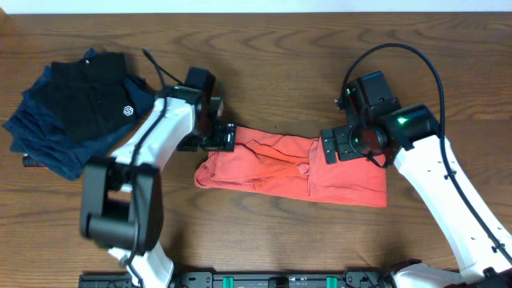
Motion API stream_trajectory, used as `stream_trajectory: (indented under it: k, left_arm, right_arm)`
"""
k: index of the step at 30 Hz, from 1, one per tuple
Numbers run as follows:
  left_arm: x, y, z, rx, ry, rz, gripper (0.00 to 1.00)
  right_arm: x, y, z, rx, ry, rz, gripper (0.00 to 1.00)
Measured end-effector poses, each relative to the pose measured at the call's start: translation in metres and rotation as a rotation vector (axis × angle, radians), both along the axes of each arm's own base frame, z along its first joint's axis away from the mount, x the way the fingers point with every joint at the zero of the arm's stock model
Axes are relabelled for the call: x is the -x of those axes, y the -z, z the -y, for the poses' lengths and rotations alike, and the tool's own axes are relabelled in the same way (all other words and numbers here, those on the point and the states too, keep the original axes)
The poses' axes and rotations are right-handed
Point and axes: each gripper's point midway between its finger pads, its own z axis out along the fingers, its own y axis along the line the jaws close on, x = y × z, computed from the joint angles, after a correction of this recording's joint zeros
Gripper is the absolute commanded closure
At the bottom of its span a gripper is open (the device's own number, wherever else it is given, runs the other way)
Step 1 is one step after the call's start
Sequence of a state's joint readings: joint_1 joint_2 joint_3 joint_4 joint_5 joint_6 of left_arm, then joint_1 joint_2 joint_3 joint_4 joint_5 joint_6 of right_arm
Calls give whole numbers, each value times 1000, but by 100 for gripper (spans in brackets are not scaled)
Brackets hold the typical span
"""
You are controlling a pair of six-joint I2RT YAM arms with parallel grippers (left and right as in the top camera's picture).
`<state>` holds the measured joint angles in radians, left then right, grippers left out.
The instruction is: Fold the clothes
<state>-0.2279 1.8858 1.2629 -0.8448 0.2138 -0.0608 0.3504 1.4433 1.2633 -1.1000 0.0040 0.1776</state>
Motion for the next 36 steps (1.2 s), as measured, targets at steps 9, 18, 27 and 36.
stream_trajectory:
  k: [9,18,27,36]
  left_arm:
    - [13,25,23,138,73,-107,94]
    - [35,19,-12,47,-27,-236,94]
    - [-6,-64,-114,-139,-317,-77,94]
    - [1,-117,-35,-51,-179,-26,94]
  right_arm:
    - [-3,1,15,7,49,-5,1]
    - [-14,1,70,78,234,8,1]
    - [-11,1,126,131,373,-8,1]
    - [-8,1,142,142,409,-18,1]
